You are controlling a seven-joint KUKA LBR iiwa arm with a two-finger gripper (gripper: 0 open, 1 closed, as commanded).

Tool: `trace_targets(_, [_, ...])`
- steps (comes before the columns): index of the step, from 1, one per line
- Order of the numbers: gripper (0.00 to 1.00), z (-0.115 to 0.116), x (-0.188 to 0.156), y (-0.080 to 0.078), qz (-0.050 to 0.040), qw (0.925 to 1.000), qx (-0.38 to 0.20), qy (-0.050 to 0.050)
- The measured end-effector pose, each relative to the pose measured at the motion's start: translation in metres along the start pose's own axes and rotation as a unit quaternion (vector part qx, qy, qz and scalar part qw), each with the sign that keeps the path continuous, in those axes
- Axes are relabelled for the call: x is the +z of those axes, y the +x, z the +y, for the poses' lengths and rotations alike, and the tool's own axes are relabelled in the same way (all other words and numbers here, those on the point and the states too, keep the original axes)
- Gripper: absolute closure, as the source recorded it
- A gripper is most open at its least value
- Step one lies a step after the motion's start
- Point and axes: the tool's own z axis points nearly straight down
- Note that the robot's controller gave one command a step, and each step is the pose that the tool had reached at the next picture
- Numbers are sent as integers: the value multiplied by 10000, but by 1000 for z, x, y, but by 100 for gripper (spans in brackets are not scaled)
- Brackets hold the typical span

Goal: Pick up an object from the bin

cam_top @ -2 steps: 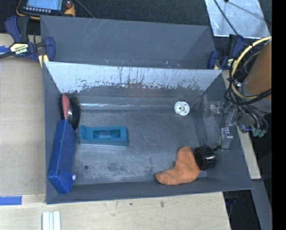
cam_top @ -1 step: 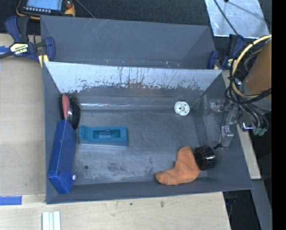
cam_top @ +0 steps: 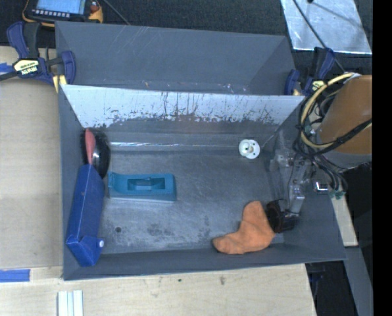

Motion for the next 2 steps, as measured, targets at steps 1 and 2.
trace_targets(1, [0, -4, 8, 15, 10, 9997, -263, -13])
trace_targets(2, [0, 51, 7, 41, 11, 9818, -1901, -12])
